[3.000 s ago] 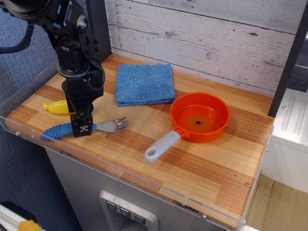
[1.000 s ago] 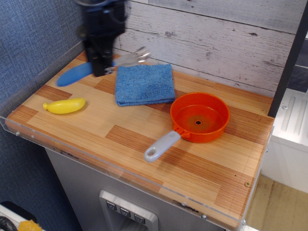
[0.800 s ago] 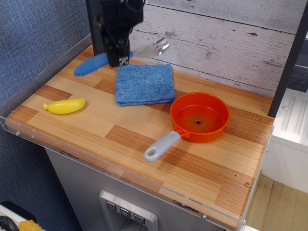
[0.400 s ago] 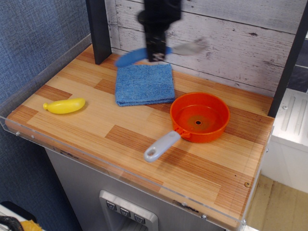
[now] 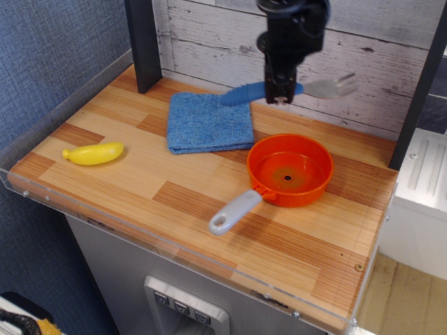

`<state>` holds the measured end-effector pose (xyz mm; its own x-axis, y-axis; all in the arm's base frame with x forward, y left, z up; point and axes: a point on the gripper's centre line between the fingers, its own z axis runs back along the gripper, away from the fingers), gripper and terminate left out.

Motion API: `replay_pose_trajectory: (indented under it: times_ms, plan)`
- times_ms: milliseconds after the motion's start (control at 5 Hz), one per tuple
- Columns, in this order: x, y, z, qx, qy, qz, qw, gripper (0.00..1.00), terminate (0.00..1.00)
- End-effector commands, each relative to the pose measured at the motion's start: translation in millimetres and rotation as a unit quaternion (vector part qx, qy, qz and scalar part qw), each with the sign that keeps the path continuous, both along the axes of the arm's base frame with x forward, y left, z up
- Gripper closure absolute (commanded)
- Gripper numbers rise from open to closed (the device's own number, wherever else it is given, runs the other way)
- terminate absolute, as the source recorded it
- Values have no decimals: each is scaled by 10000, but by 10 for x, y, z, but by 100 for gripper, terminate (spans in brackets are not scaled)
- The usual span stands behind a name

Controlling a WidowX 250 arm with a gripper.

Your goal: PICK UP THE SPOON AND KEEP ANOTHER SIDE OF THE TABLE

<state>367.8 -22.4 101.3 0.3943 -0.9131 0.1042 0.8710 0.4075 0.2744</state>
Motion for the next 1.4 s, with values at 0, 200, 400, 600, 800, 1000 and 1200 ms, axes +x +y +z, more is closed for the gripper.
replay_pose_trajectory:
  times_ms: [0,200,400,600,800,1000,1200]
  plan:
    - [242,-312,55,-1,-138,-486,9987,100,0]
    - [330,-377,-58,4,-27,-581,9983,100,0]
    - [409,-421,-148,175,-88,-580,9981,100,0]
    - [438,-452,-219,242,-54,-635,9977,100,0]
    - [454,-478,-264,248,-34,-641,9976,100,0]
    - [467,-481,-303,256,-25,-637,9976,100,0]
    - [485,-479,-345,274,38,-608,9978,100,0]
